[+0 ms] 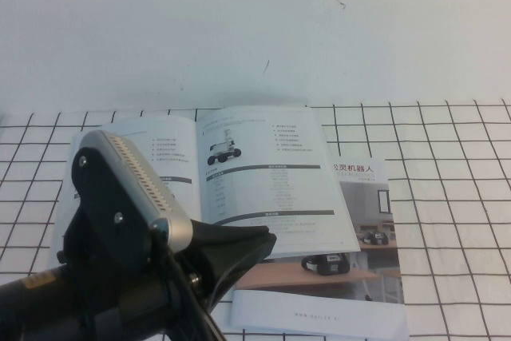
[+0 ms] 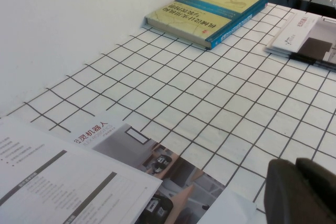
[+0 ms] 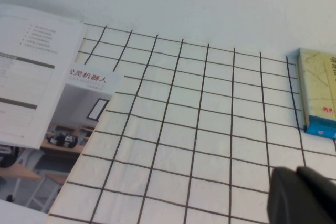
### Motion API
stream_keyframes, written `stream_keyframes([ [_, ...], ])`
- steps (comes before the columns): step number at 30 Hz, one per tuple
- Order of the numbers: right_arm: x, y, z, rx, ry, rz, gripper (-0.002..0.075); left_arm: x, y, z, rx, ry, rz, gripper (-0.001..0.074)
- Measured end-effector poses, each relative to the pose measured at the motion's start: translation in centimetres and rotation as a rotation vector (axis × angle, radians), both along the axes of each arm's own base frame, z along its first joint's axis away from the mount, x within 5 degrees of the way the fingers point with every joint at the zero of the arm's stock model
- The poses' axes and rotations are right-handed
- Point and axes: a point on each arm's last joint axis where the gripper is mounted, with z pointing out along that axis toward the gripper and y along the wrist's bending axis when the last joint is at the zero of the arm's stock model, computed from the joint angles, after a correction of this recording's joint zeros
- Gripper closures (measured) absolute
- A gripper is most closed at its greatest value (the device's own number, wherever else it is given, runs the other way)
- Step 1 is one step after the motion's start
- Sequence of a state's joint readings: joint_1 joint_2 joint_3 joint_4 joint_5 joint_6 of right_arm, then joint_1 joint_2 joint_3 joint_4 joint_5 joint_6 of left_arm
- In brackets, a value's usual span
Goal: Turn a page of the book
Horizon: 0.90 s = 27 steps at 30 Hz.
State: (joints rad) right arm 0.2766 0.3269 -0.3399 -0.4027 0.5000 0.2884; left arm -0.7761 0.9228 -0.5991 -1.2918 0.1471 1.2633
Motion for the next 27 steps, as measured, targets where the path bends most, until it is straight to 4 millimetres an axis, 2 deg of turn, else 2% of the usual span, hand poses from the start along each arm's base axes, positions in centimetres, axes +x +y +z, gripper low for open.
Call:
stream_keyframes([
  [27, 0.01, 0.01, 0.03, 0.002, -0.004, 0.001, 0.0725, 0.04, 0.0, 0.08, -0.032, 0.029, 0.016, 0.0738],
])
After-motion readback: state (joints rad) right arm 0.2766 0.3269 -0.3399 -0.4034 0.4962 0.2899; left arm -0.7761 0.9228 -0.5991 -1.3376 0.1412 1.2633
